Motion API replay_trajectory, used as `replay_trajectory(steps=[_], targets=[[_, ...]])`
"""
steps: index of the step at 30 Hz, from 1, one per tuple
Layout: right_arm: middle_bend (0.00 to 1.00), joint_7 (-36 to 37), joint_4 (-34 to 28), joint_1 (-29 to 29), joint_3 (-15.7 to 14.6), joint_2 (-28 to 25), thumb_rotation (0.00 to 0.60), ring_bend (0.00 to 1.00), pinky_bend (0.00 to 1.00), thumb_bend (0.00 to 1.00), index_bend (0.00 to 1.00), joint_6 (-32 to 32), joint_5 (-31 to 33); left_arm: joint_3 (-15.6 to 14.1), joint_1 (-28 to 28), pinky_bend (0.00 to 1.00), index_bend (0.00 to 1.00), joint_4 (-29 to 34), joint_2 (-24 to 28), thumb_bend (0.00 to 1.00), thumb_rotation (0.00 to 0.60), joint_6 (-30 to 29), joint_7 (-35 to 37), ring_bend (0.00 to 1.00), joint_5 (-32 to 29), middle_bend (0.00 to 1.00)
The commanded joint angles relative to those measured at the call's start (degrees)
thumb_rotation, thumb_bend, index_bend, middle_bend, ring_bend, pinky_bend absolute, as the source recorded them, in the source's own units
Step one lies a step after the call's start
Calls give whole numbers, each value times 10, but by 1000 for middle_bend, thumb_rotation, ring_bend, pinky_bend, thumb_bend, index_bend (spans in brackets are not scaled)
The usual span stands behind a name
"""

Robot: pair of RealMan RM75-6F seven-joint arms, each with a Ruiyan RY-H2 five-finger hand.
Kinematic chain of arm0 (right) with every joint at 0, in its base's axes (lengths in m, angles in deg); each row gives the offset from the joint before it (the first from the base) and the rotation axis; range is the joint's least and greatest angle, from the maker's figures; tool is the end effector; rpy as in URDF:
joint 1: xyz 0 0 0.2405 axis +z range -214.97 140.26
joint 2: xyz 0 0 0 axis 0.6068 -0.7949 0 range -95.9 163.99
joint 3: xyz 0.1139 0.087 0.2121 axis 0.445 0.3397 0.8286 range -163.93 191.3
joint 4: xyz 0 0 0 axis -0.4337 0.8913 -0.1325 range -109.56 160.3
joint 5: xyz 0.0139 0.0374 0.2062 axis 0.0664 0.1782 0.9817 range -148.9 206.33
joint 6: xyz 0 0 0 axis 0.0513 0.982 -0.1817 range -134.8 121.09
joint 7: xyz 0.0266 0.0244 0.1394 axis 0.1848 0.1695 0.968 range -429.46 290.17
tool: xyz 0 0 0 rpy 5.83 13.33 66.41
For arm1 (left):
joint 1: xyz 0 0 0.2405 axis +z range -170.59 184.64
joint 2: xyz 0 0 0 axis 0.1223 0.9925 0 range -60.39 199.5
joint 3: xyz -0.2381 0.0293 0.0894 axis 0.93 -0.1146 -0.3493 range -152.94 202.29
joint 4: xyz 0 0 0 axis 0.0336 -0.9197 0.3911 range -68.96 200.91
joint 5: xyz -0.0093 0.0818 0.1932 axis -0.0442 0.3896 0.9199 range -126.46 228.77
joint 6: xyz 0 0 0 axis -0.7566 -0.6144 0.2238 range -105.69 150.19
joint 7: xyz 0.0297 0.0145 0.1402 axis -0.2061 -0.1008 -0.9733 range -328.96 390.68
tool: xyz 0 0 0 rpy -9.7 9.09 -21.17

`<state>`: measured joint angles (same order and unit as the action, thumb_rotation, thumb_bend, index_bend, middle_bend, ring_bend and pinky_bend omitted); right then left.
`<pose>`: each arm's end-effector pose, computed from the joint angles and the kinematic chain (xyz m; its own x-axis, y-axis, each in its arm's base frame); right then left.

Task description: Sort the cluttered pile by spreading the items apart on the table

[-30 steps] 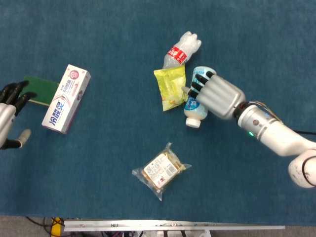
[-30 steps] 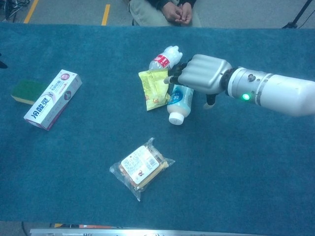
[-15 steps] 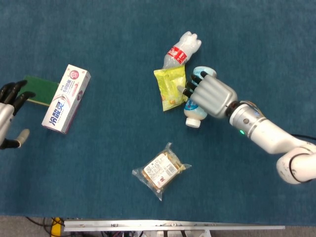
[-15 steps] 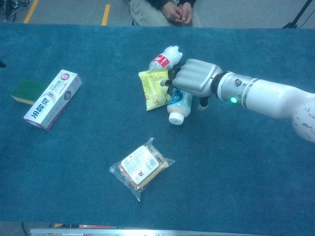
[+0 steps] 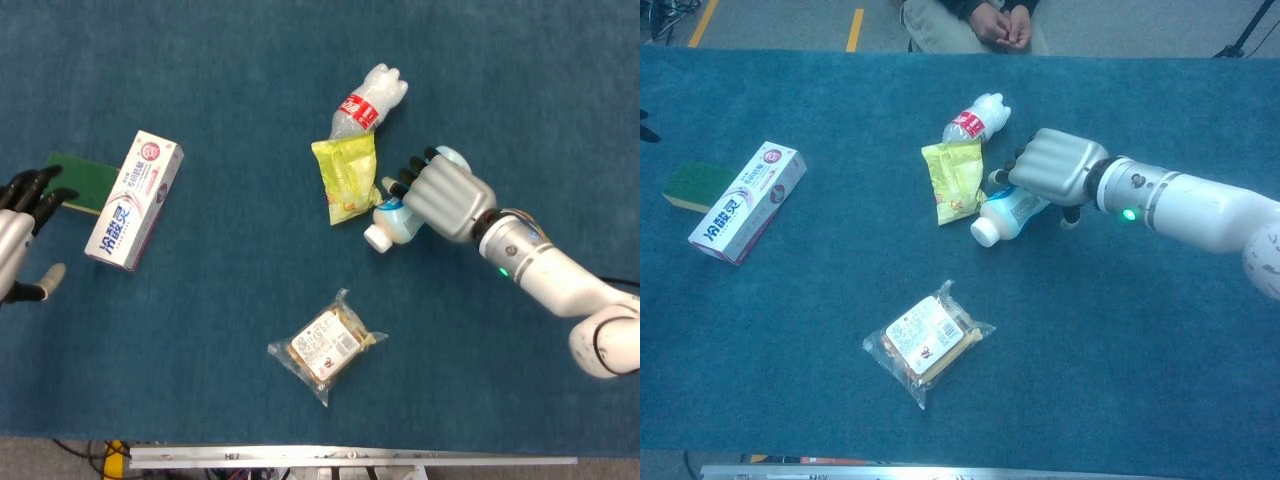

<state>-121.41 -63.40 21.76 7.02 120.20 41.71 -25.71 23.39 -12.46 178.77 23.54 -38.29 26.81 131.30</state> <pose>-0.1328 -0.3231 -0.0490 0.9414 -0.0578 0.3322 -0.2719 -0.7129 0.6464 -0.2508 0.2134 0.1623 0.4471 0.3861 0.8069 0.8940 -0.1638 -0.4170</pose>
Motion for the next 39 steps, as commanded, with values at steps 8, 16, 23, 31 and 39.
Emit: replay_trajectory(steps=[8, 16, 23, 31, 39], targets=[[448, -4, 27, -20, -1, 23, 600, 333, 400, 0, 406, 20, -12, -4, 4, 148, 136, -1, 5, 343, 600, 0, 11, 11, 5, 33], [488, 6, 33, -37, 7, 2, 600, 392, 466, 0, 464, 32, 0, -4, 2, 148, 136, -2, 4, 343, 600, 1, 14, 11, 11, 33], [489, 18, 31, -51, 8, -36, 600, 392, 466, 0, 464, 32, 11, -4, -1, 148, 136, -3, -2, 343, 600, 7, 10, 11, 11, 33], [455, 11, 24, -60, -5, -58, 600, 367, 467, 0, 384, 15, 24, -3, -5, 148, 136, -3, -9, 343, 600, 13, 4, 11, 7, 33], [371, -4, 15, -57, 0, -57, 600, 306, 459, 0, 205, 14, 42, -3, -4, 148, 136, 0, -9, 343, 600, 10, 0, 11, 6, 33]])
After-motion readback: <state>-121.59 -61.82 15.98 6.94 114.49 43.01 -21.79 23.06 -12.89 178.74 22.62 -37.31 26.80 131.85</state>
